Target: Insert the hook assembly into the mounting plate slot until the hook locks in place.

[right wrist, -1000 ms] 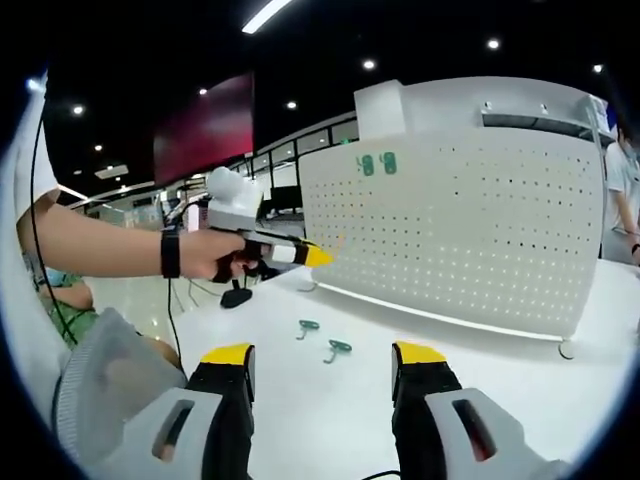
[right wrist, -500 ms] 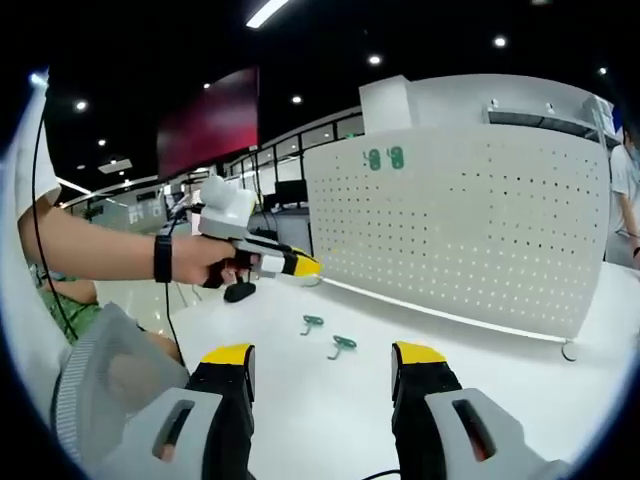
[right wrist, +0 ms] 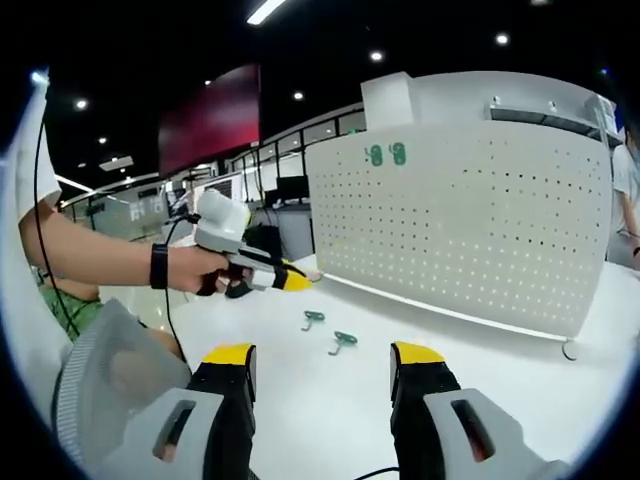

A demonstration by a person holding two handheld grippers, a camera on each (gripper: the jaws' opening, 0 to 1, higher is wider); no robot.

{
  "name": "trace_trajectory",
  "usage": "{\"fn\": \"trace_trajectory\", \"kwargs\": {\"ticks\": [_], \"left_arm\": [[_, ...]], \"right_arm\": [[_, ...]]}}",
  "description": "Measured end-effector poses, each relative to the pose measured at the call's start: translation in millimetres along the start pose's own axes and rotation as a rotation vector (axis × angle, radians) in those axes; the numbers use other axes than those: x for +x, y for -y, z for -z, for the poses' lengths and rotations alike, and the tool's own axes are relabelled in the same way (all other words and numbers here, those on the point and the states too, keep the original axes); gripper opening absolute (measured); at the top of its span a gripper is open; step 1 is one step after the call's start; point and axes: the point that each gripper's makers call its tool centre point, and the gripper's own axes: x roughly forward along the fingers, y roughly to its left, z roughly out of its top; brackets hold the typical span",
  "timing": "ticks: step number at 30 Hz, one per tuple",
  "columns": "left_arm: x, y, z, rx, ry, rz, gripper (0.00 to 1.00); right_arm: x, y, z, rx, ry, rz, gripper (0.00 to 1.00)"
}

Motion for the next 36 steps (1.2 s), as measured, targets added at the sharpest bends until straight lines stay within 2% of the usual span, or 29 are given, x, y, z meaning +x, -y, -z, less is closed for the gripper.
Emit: {"fn": "trace_trajectory", "kwargs": {"ticks": [4, 7, 14, 16, 25, 29, 31, 36], "left_arm": [[-0.6, -6.5, 13.8, -0.017, -0.021, -0.009, 0.23], [-2.7, -6.9, 23.7, -0.021, -0.061, -0.016, 0.23], [-3.4, -8.9, 33.0, -0.019, -0.073, -0.013, 0.23], [-3.7, -11.0, 37.3, -0.032, -0.095, -0.022, 0.23], [0.4, -15.0, 46.5, -0.033, -0.121, -0.028, 0.23], [1.6, -16.9, 46.0, -0.043, -0.104, -0.028, 0.25], [3.8, -20.0, 50.7, -0.036, -0.125, -0.038, 0.24], [8.5, -25.6, 51.2, -0.06, -0.105, -0.043, 0.22]], "right_arm": [[0.9, -0.6, 0.8, 0.007, 0.002, 0.001, 0.54], [0.8, -0.6, 1.9, 0.01, 0.001, 0.004, 0.54], [0.8, -3.0, 5.4, 0.018, -0.007, 0.001, 0.53], [0.2, -3.3, 5.5, 0.016, -0.007, 0.002, 0.53], [-2.7, -1.7, 8.4, 0.021, -0.017, 0.014, 0.53], [-4.0, -0.5, 9.7, 0.026, -0.021, 0.019, 0.53], [-4.2, -0.6, 11.1, 0.019, -0.028, 0.017, 0.52], [-3.9, -0.4, 11.1, 0.02, -0.031, 0.017, 0.52]]}}
